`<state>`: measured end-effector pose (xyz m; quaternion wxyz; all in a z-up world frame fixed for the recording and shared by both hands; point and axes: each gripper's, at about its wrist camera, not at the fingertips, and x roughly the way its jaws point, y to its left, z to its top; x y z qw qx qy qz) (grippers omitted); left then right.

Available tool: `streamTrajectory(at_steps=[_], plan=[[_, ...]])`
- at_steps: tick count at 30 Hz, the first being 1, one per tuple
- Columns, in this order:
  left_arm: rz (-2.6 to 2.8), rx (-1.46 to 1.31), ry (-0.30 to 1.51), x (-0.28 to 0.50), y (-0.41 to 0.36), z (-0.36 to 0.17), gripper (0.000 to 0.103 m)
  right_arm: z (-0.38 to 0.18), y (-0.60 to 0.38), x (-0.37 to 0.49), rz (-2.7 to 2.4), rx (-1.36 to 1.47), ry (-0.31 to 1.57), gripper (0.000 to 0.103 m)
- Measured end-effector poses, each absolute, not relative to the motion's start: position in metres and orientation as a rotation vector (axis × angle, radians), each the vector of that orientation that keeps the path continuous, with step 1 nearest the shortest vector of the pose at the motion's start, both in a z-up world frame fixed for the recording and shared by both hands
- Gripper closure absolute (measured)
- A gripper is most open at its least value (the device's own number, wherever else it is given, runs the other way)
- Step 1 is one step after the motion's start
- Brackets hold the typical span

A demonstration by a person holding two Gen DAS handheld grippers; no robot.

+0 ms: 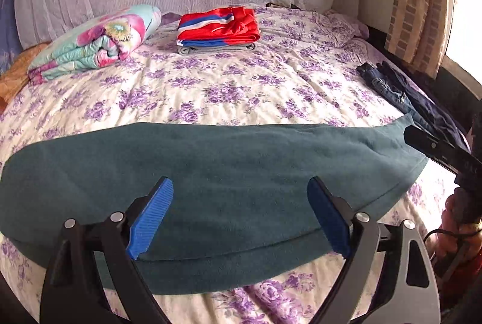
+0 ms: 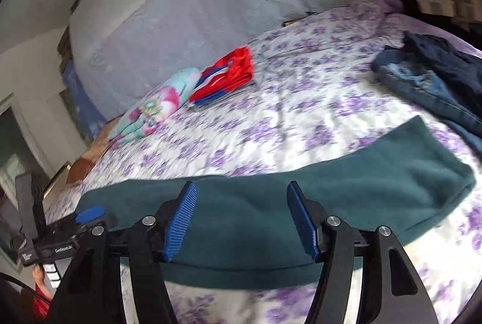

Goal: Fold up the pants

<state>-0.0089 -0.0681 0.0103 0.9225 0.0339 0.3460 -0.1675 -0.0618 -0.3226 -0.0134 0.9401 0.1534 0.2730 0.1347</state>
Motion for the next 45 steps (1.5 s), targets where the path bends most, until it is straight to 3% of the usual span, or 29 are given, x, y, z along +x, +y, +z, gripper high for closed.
streamTrajectory(at_steps=[6,12,22,26,37,45], plan=[[-0.351,0.105,0.760,-0.029,-0.062,-0.007,0.015,-0.014,-0.231,-0.088,0.392,-0.077,0.533,0.043],[-0.319,0.175,0.790,-0.030,-0.066,-0.023,0.015,-0.028,-0.213,-0.074,0.387,-0.150,0.639,0.068],[-0.300,0.130,0.818,-0.020,-0.060,-0.028,0.016,-0.029,-0.180,-0.061,0.433,-0.307,0.663,0.071],[-0.320,0.055,0.829,-0.016,-0.048,-0.022,0.016,-0.029,-0.182,-0.049,0.469,-0.261,0.712,0.098],[-0.350,0.082,0.758,-0.040,-0.046,-0.004,0.016,-0.032,-0.193,-0.087,0.540,-0.236,0.704,0.103],[-0.276,0.063,0.809,-0.022,-0.035,-0.011,0.016,-0.019,-0.179,-0.074,0.561,-0.240,0.682,0.102]])
